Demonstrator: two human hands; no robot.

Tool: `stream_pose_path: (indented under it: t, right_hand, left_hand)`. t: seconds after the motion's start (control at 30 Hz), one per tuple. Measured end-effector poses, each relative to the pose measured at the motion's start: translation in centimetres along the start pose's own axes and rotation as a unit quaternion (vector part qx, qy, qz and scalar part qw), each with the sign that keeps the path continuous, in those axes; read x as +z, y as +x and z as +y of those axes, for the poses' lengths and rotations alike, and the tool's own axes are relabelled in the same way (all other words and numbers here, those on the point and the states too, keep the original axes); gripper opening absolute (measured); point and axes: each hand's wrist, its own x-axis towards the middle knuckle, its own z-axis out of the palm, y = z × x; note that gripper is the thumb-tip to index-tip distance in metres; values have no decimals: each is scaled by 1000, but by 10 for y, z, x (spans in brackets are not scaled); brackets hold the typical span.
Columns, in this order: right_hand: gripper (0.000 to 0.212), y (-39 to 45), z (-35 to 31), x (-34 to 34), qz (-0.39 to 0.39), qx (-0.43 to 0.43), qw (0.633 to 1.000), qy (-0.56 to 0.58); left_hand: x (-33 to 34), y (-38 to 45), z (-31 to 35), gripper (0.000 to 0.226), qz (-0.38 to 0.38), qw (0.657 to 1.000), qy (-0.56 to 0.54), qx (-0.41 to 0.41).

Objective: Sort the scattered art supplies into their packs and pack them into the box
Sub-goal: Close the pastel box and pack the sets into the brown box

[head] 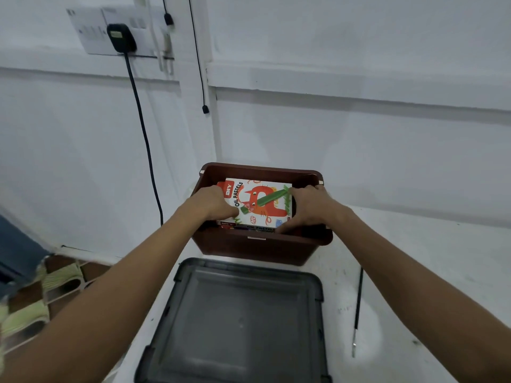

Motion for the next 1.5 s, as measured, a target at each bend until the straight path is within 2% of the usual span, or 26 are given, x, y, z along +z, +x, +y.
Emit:
stream_pose_path:
  t: [0.27, 0.4, 0.5, 0.57, 0.67, 0.73, 0.83, 0.97, 1.03, 1.13, 1.23, 1.4, 1.5]
  right_hand:
    - [84, -5, 3, 5, 39, -8, 999, 2]
    - [65, -28, 7, -2, 60, -39, 985, 156]
    - [56, -64, 24, -8, 136, -67, 960, 234]
    - [56, -92, 46, -6, 178, -53, 950, 249]
    - [51, -136, 89, 7, 180, -4, 946, 271]
    - [45, -169, 121, 20, 162, 31, 945, 284]
    - [36, -215, 161, 40, 134, 76, 949, 273]
    - [32, -261, 201, 68, 97, 145, 952, 251]
    - [33, -277, 216, 80, 77, 167, 954, 237]
    - [37, -290, 233, 96, 49, 194, 959, 199]
    - [44, -297, 245, 105, 52, 210, 960, 180]
    - [45, -299, 252, 104, 42, 195, 966, 162]
    - [48, -294, 248, 100, 33, 179, 969, 169]
  left_hand:
    - [8, -5, 1, 62, 27, 998, 50, -2]
    - [14, -20, 15, 55, 101, 990, 96, 2]
    - [25, -43, 45, 51, 163, 983, 77, 45]
    - [38, -64, 75, 45, 206, 972, 51, 96]
    - [67, -98, 121, 30, 249, 949, 14, 191]
    - [93, -113, 145, 25, 229, 945, -6, 233]
    - [138, -120, 167, 30, 152, 956, -28, 249]
    - [190, -115, 178, 40, 26, 984, 25, 175]
    - [209, -112, 178, 38, -15, 987, 66, 147]
    - [229, -110, 181, 23, -21, 986, 100, 132]
    - [237, -111, 189, 9, -1, 991, 75, 107]
    - [229, -102, 208, 16, 26, 993, 61, 99]
    - [227, -96, 221, 19, 9, 994, 8, 113]
